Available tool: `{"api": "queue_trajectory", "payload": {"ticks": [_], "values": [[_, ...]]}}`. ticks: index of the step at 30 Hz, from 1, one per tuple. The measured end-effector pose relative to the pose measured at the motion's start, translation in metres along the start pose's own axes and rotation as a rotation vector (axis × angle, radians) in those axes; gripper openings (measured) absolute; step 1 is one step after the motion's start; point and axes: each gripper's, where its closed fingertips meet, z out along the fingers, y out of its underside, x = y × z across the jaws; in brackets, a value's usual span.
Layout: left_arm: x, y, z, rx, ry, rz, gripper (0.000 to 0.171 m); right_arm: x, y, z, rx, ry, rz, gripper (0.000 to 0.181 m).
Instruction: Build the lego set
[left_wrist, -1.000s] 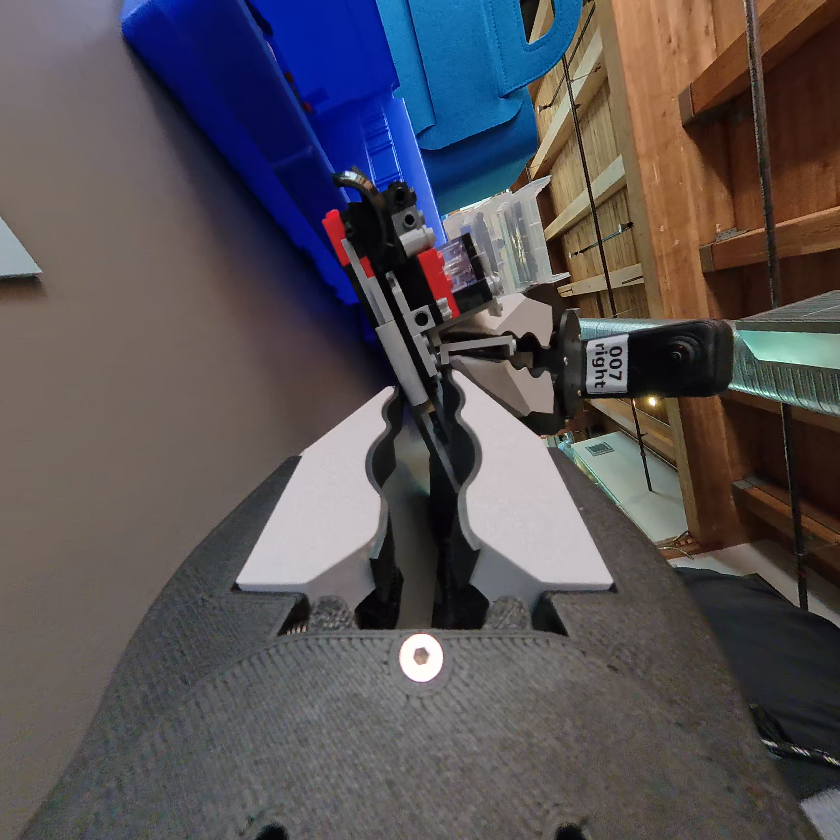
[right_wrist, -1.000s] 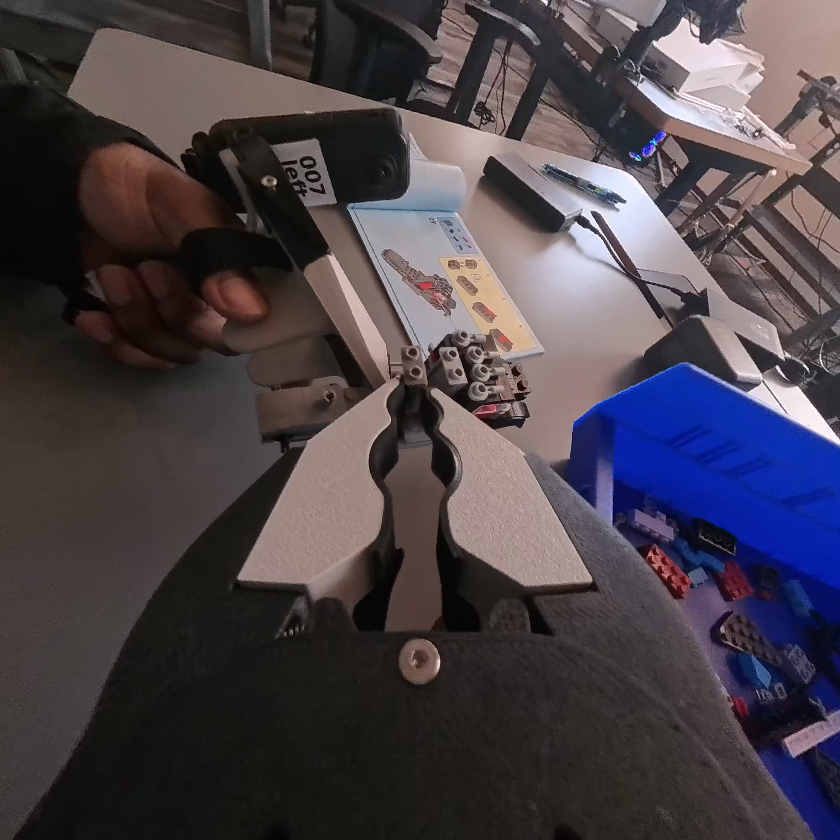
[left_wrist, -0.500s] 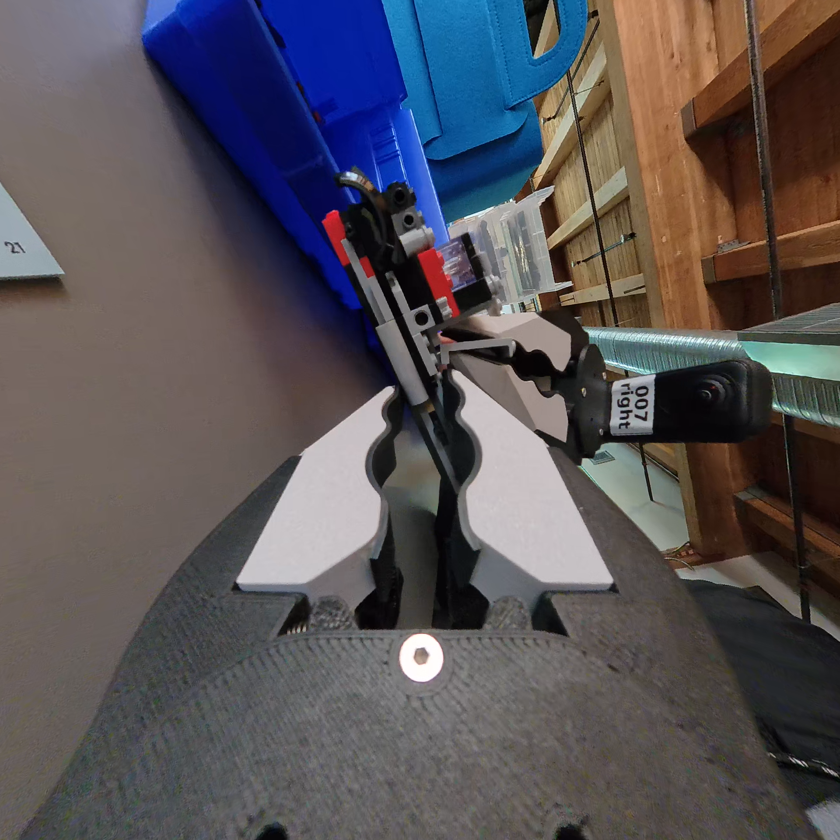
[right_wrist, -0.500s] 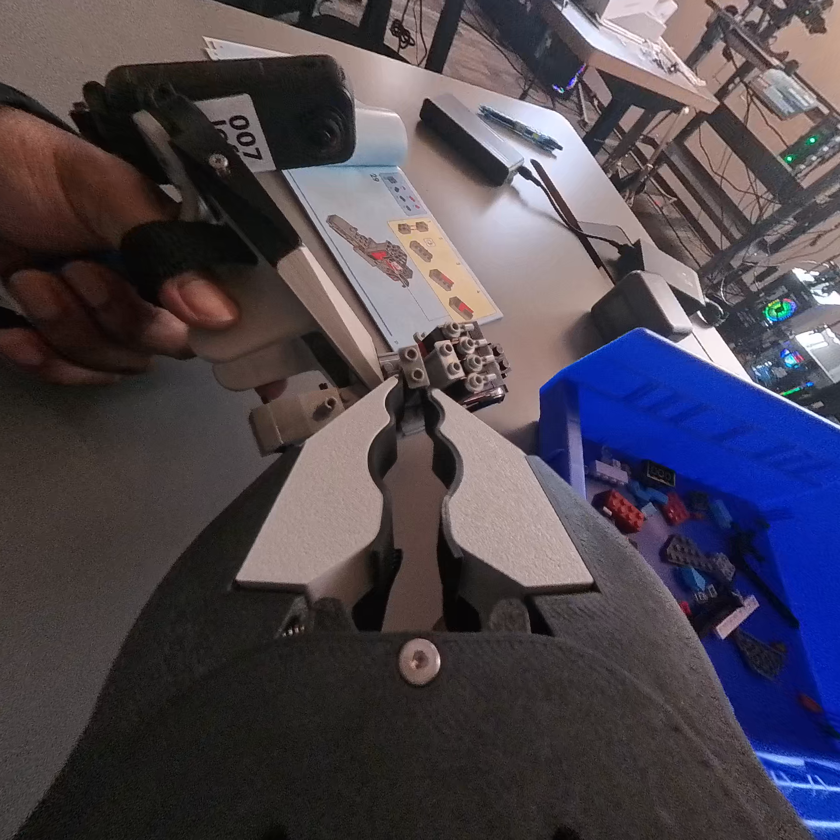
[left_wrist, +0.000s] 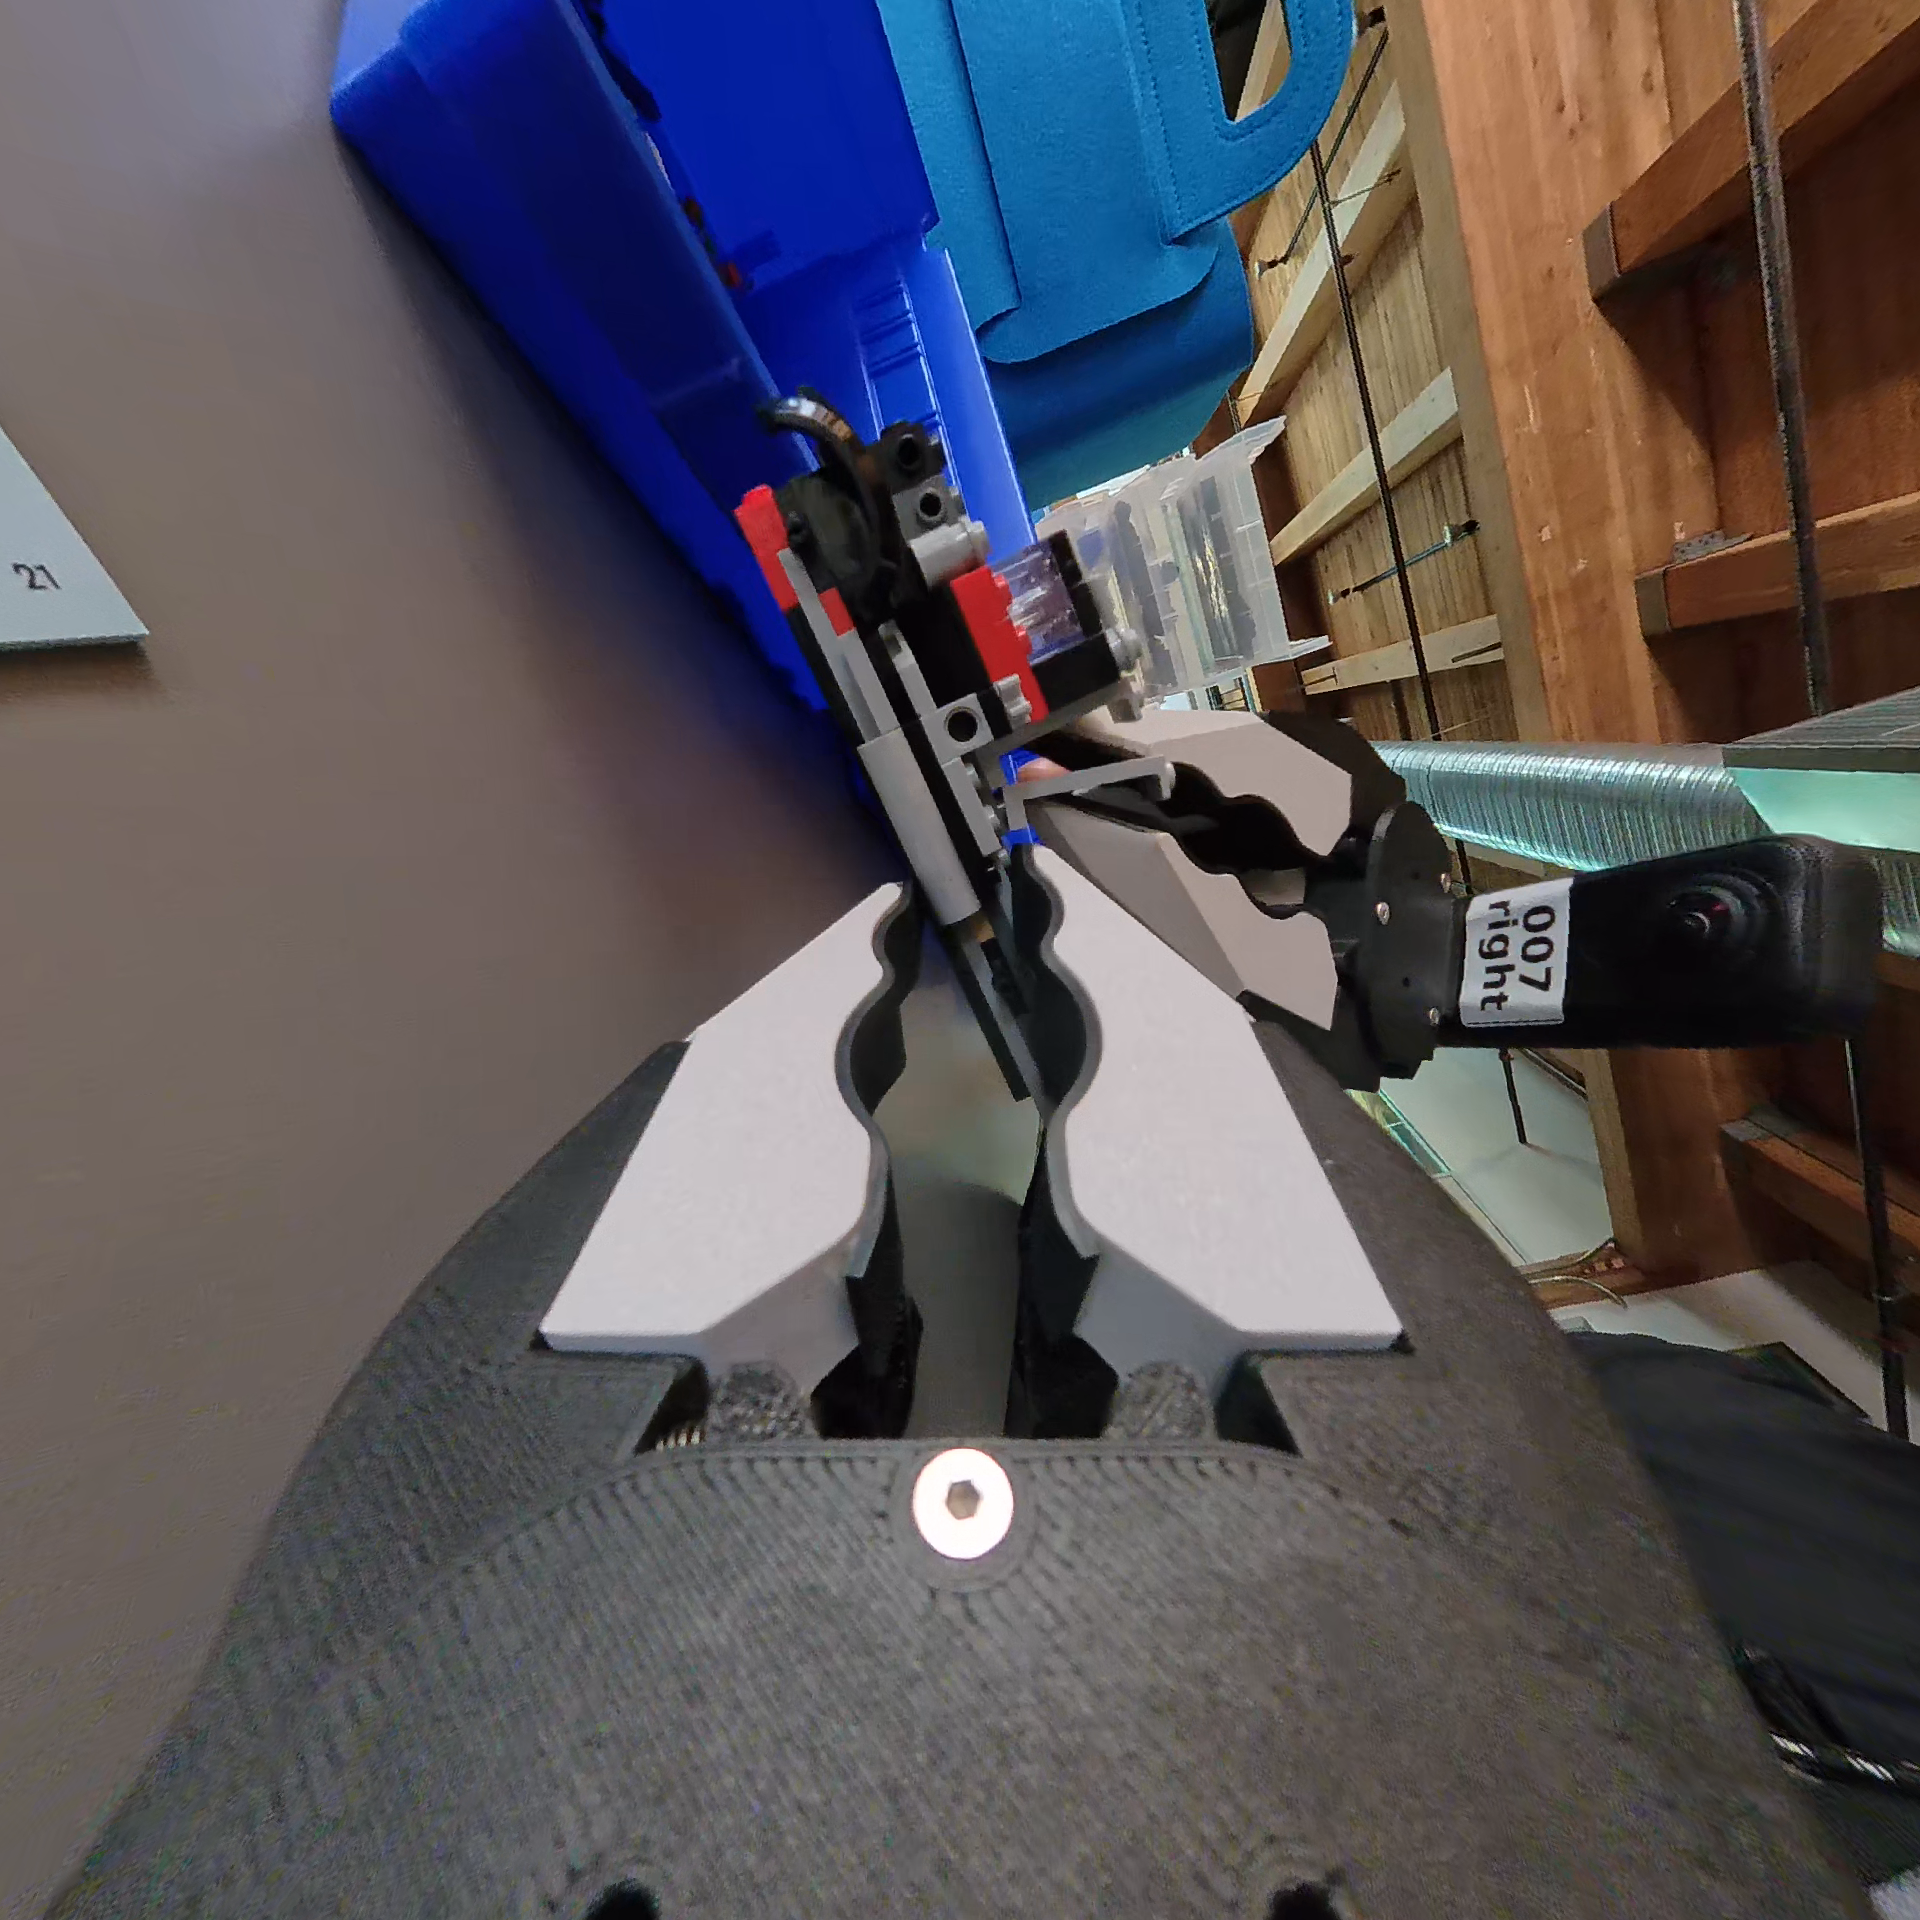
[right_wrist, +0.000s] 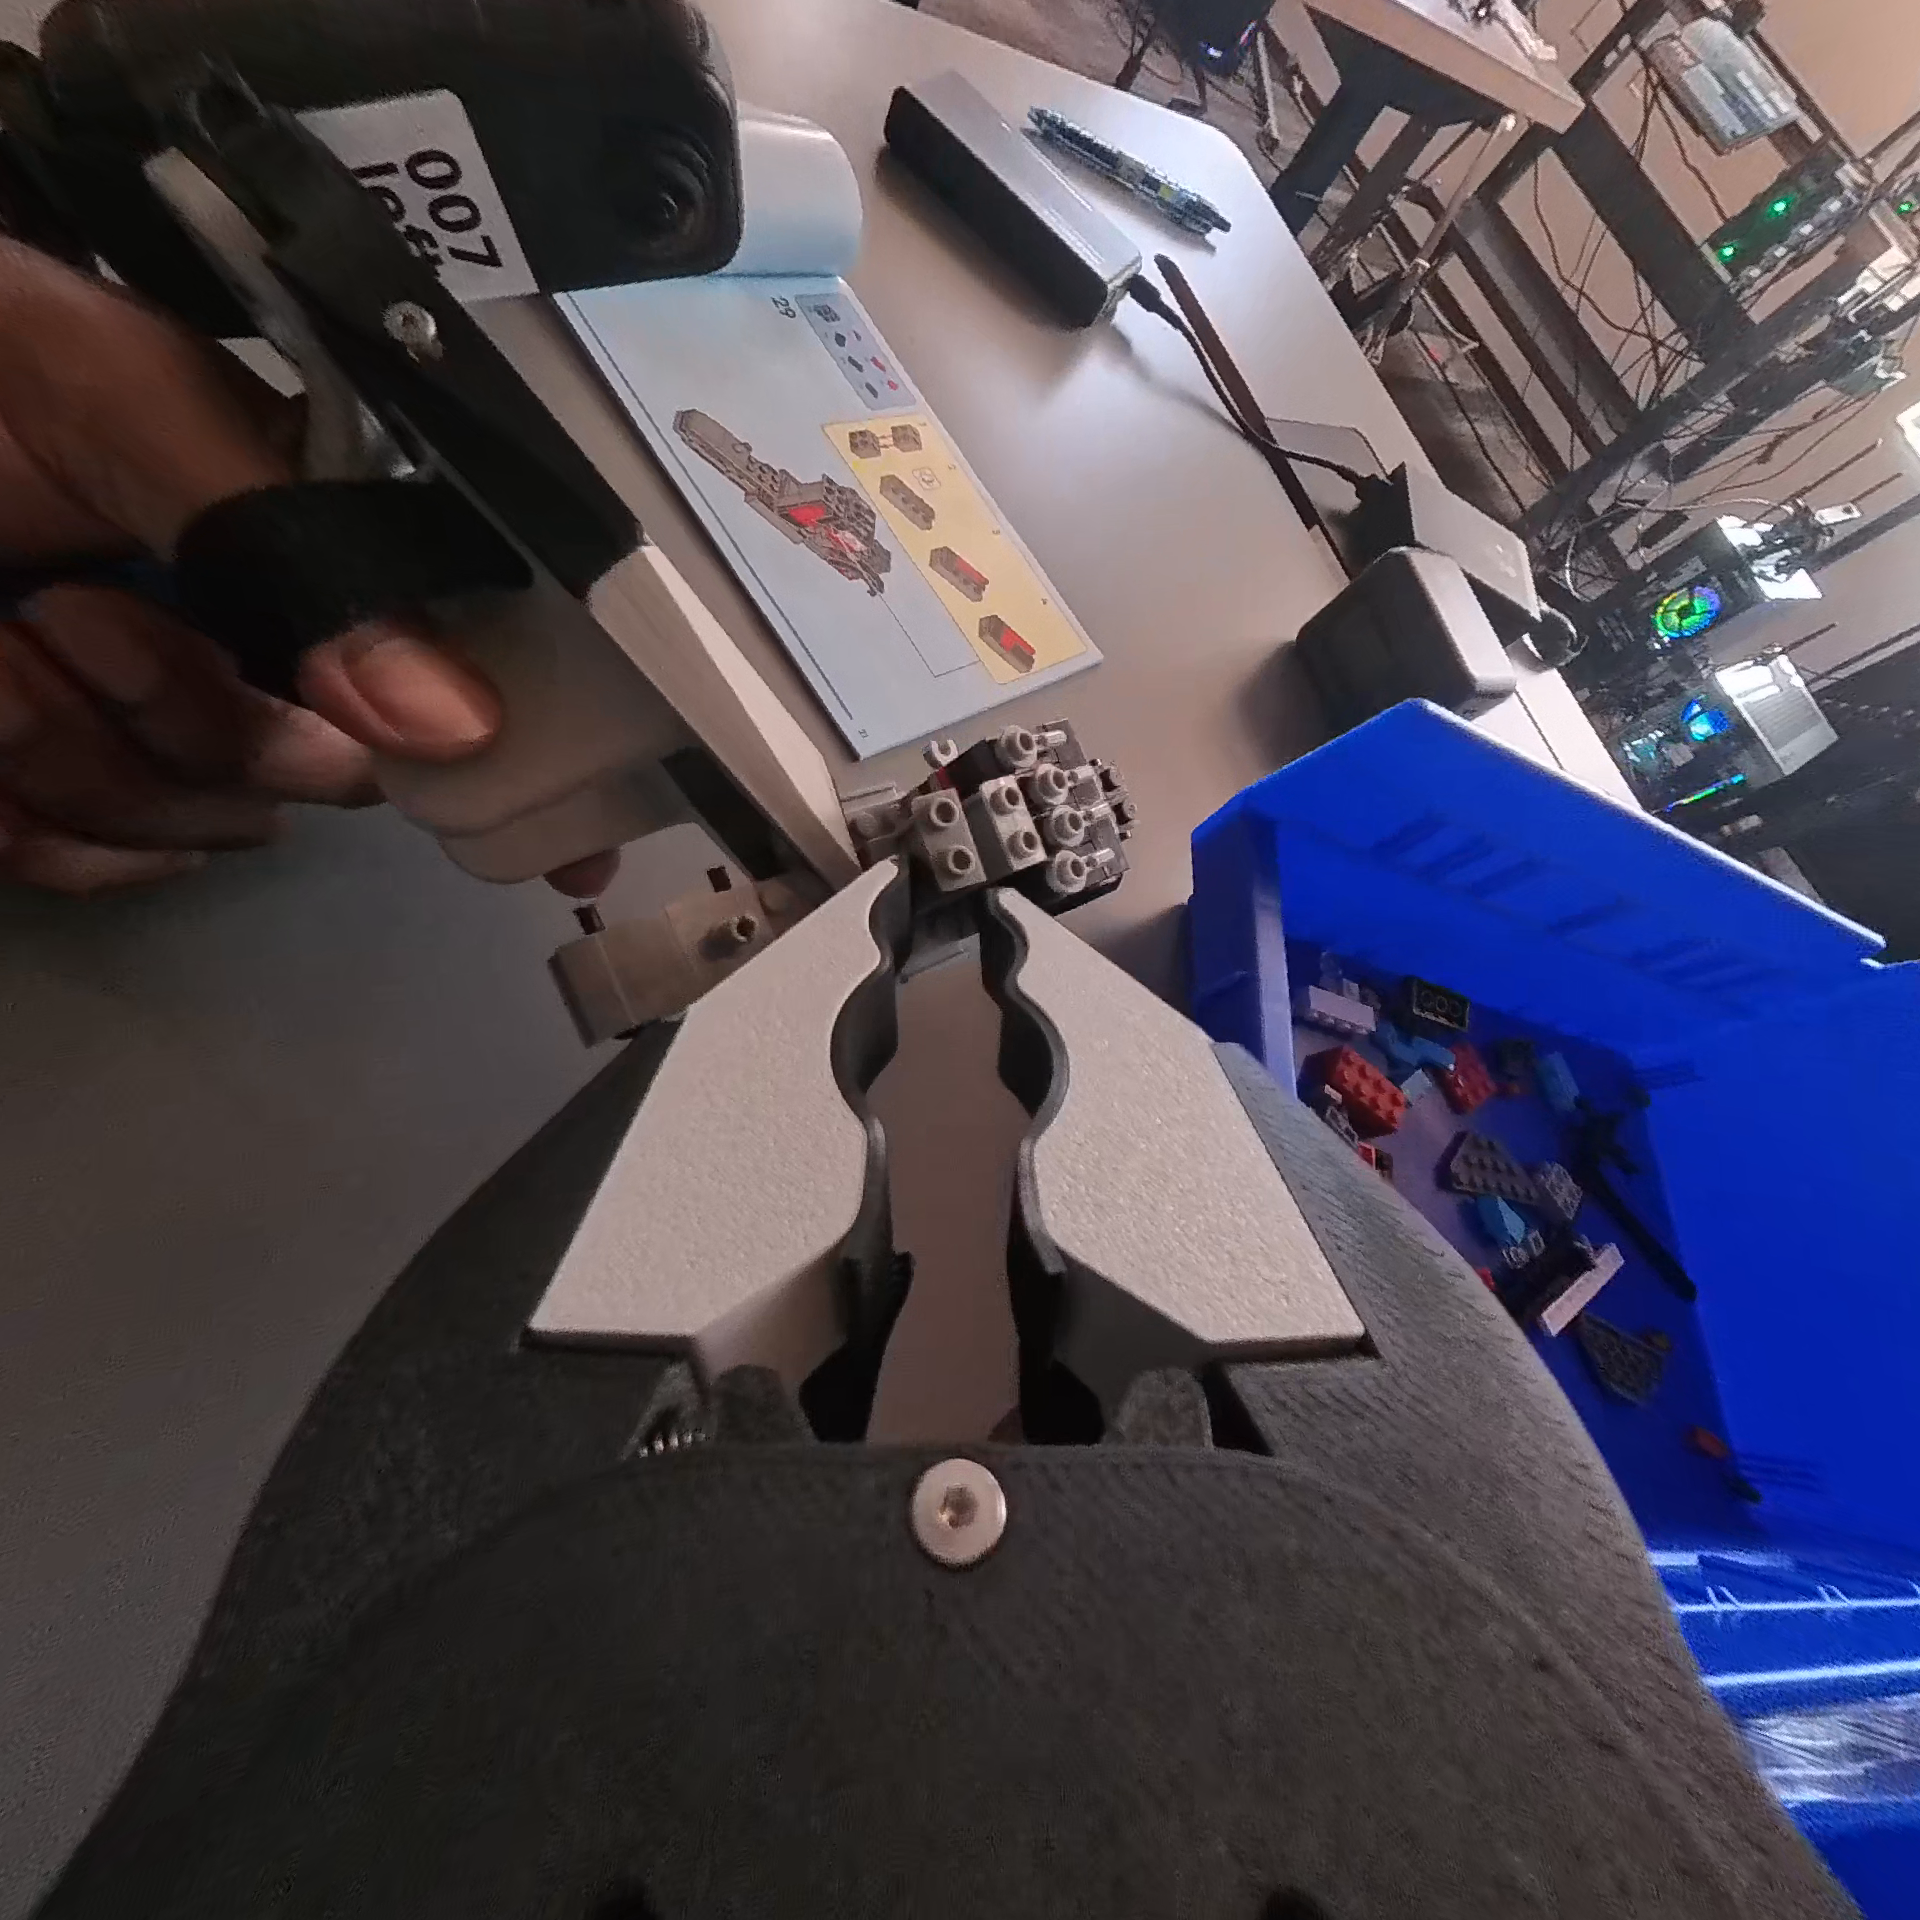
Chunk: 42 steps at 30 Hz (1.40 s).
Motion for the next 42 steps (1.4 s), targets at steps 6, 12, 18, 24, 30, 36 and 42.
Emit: {"api": "queue_trajectory", "payload": {"ticks": [6, 12, 18, 24, 30, 36, 42], "values": [[0.0, 0.0, 0.0, 0.0, 0.002, -0.002, 0.018, 0.001, 0.001, 0.001, 0.008, -0.008, 0.039, 0.013], [0.002, 0.001, 0.0, -0.006, 0.015, 0.002, 0.018, 0.0, 0.001, -0.001, 0.038, -0.077, 0.128, 0.013], [0.003, 0.001, 0.0, -0.009, 0.024, 0.0, 0.019, 0.001, 0.002, -0.002, 0.044, -0.106, 0.149, 0.014], [0.003, 0.001, 0.0, -0.01, 0.029, -0.008, 0.019, 0.002, 0.002, -0.002, 0.047, -0.114, 0.169, 0.014], [0.003, 0.0, 0.0, -0.008, 0.029, -0.01, 0.019, 0.002, 0.002, -0.001, 0.039, -0.13, 0.212, 0.015], [0.003, 0.001, 0.0, -0.012, 0.028, 0.001, 0.018, 0.01, 0.007, 0.0, 0.022, -0.138, 0.335, 0.032], [0.005, 0.003, 0.001, -0.02, 0.033, 0.019, 0.018, 0.009, 0.008, -0.002, 0.054, -0.194, 0.446, 0.033]]}}
